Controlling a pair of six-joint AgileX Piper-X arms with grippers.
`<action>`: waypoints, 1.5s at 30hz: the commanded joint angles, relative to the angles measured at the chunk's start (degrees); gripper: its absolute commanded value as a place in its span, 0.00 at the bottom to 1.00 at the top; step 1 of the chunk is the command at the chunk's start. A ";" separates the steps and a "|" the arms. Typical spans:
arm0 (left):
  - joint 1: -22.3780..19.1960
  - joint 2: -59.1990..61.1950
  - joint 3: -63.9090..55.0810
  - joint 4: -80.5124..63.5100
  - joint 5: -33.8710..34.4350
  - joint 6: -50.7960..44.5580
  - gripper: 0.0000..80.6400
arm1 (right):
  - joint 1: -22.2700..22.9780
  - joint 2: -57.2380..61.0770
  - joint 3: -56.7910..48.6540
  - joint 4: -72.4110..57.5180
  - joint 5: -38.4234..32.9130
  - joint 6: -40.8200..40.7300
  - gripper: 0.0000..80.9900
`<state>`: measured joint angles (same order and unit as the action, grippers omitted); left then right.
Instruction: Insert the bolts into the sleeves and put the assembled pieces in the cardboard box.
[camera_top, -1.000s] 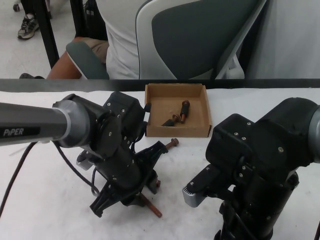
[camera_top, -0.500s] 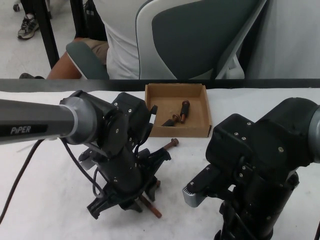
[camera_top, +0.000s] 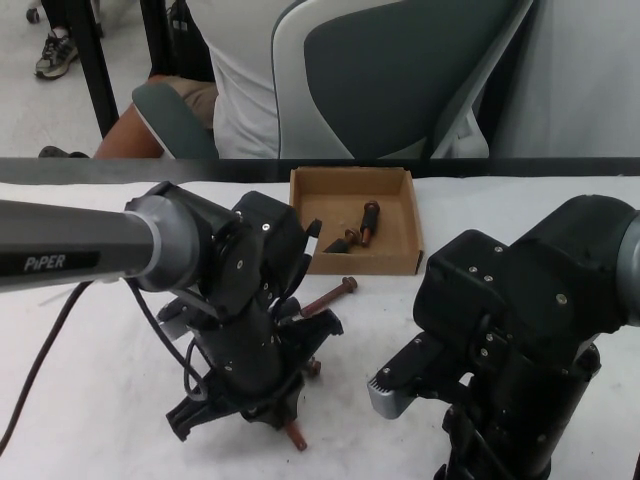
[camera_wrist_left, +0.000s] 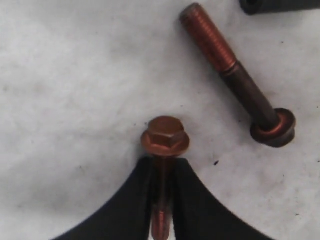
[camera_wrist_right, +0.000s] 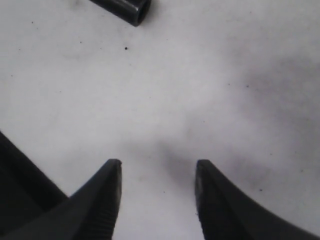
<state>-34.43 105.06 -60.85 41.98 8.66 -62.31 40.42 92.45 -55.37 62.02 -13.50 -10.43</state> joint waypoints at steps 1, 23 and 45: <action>-0.11 1.06 1.86 2.32 -6.05 6.13 0.01 | 0.00 -0.13 -0.58 0.24 -1.00 -1.62 0.55; -0.19 -34.22 22.17 -18.36 -11.21 26.75 0.01 | 0.12 -0.13 -1.35 -2.63 -0.54 -6.76 0.55; -0.19 -77.40 37.35 -17.88 -3.82 26.75 0.01 | 8.27 -0.35 -5.14 -17.70 3.37 -40.29 0.55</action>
<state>-34.67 29.31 -23.57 22.51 4.42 -35.75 48.07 92.45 -60.09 47.78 -11.03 -46.87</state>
